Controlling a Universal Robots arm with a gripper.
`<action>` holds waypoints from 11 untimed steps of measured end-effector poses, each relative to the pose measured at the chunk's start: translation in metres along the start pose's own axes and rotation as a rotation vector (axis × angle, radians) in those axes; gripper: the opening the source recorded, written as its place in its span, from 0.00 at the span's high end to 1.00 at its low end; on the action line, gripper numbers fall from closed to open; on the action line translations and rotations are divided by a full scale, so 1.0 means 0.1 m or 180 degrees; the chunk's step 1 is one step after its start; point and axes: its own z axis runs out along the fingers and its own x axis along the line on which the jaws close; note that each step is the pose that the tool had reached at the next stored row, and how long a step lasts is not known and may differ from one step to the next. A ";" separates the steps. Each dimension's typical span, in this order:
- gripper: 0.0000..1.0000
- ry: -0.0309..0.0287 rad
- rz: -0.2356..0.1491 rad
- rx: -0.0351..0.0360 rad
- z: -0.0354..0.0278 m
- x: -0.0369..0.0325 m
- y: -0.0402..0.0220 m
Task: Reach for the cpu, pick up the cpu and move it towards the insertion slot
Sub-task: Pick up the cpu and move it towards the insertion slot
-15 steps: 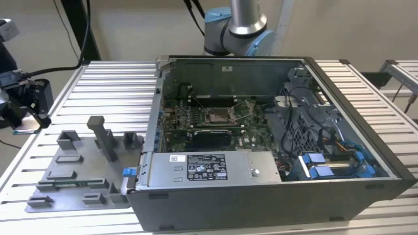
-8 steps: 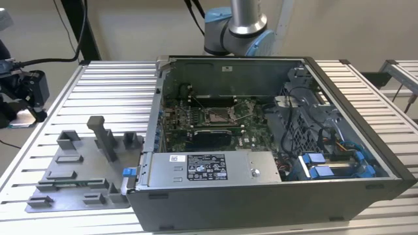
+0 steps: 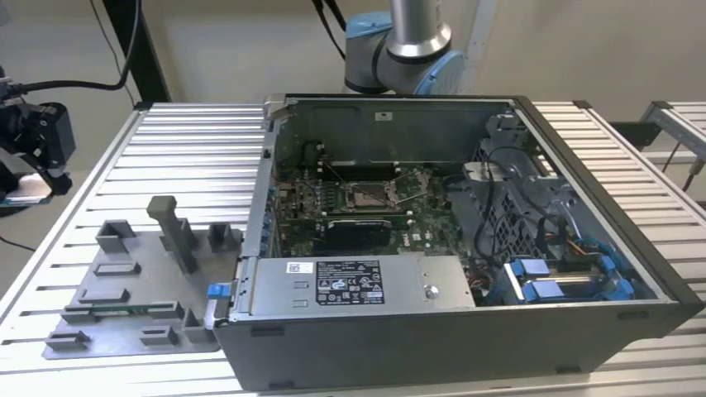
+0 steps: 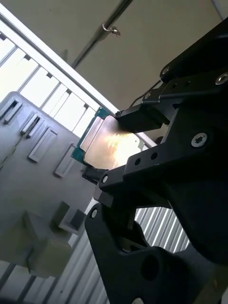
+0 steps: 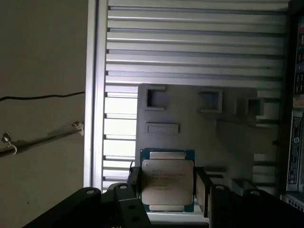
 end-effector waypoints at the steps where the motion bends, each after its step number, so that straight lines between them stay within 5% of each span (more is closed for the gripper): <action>1: 1.00 0.0000 0.0000 0.0000 -0.027 0.000 0.001; 11: 1.00 0.0000 0.0000 0.0000 -0.216 0.000 0.008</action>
